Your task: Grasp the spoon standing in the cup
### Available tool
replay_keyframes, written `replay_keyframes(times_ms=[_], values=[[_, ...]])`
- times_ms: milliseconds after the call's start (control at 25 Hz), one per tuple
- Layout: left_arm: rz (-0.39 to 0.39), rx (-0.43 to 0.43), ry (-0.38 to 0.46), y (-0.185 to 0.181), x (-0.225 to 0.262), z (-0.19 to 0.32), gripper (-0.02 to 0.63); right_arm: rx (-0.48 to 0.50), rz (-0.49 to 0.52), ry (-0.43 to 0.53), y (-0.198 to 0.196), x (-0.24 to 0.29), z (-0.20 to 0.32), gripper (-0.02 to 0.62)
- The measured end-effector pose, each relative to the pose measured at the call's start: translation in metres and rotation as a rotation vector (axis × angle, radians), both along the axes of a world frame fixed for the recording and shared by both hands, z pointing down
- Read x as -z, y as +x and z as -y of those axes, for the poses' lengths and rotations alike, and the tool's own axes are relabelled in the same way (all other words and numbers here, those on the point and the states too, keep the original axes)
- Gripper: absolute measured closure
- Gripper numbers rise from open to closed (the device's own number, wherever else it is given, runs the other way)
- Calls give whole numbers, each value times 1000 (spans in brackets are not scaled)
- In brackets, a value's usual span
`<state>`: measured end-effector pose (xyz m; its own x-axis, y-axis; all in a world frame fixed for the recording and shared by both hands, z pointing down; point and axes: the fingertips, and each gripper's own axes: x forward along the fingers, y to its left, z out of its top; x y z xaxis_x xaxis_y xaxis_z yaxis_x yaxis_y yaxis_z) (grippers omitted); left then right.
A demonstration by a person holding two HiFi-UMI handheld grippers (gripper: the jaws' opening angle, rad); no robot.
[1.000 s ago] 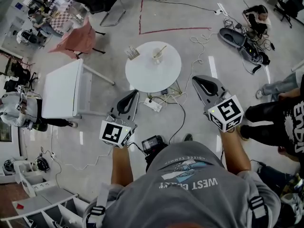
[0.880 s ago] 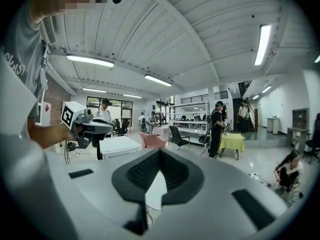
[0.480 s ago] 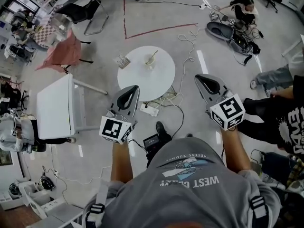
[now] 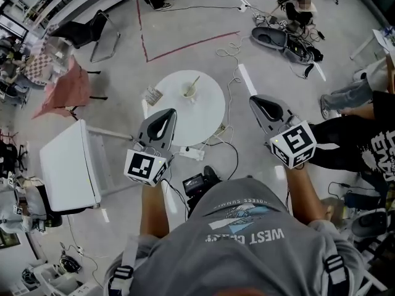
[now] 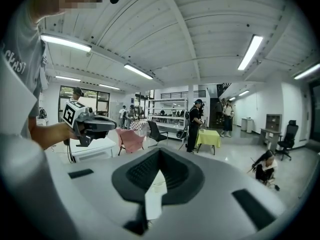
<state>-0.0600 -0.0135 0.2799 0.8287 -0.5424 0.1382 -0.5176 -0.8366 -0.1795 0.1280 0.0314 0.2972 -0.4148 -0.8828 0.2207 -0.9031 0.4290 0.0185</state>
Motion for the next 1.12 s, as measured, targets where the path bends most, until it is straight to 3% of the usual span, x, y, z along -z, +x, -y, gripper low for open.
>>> replay_keyframes(times_ms=[560,1120], values=[[-47,-28,-12,-60,-11,45,601,-49,-56,-1,-53,11,40,594],[-47,55,-29,-69,-17,61,602,50,-59,-16,-63,9,79,594]])
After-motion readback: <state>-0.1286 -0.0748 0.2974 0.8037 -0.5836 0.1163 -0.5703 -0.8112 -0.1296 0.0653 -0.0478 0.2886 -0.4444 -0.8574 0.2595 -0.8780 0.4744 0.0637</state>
